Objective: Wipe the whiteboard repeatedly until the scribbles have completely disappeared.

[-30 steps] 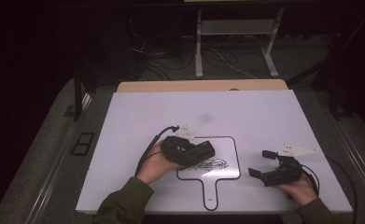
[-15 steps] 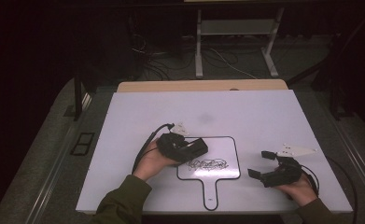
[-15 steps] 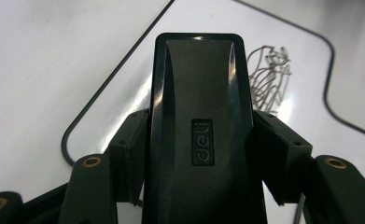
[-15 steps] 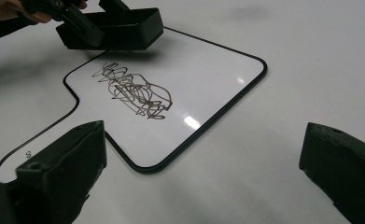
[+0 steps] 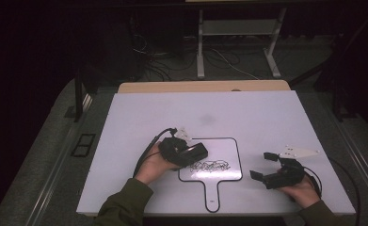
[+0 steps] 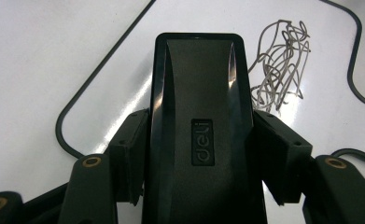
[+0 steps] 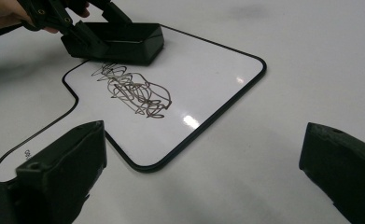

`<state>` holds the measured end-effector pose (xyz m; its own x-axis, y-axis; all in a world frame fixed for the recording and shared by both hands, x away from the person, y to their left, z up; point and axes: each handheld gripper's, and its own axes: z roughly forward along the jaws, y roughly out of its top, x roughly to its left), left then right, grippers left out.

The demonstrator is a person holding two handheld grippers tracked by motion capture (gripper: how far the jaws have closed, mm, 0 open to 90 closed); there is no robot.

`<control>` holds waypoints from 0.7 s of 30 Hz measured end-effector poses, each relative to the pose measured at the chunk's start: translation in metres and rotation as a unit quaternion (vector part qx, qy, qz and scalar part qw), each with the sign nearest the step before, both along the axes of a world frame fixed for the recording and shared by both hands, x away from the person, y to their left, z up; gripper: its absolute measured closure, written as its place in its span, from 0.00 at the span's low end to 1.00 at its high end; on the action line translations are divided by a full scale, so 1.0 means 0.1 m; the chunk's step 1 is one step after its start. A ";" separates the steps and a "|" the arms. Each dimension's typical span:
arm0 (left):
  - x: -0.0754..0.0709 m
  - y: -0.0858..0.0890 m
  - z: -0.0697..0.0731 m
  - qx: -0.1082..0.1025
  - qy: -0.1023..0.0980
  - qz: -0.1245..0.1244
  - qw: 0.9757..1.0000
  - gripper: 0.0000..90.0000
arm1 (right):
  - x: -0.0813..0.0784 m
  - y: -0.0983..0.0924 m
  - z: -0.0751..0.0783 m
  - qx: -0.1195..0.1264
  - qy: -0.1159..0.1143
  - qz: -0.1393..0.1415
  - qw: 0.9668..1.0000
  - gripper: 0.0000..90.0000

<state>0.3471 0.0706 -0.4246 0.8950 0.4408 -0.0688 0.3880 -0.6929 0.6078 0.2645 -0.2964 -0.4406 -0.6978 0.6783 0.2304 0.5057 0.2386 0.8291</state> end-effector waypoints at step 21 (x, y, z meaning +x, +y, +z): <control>-0.11 -0.10 -0.01 0.019 -0.007 -0.027 0.999 0.44 | 0.00 0.00 0.00 -0.002 0.001 0.000 1.000 0.00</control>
<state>0.3363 0.0605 -0.4255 0.9183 0.3939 -0.0400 0.3407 -0.7348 0.5865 0.2647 -0.2962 -0.4411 -0.6968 0.6796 0.2293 0.5082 0.2422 0.8265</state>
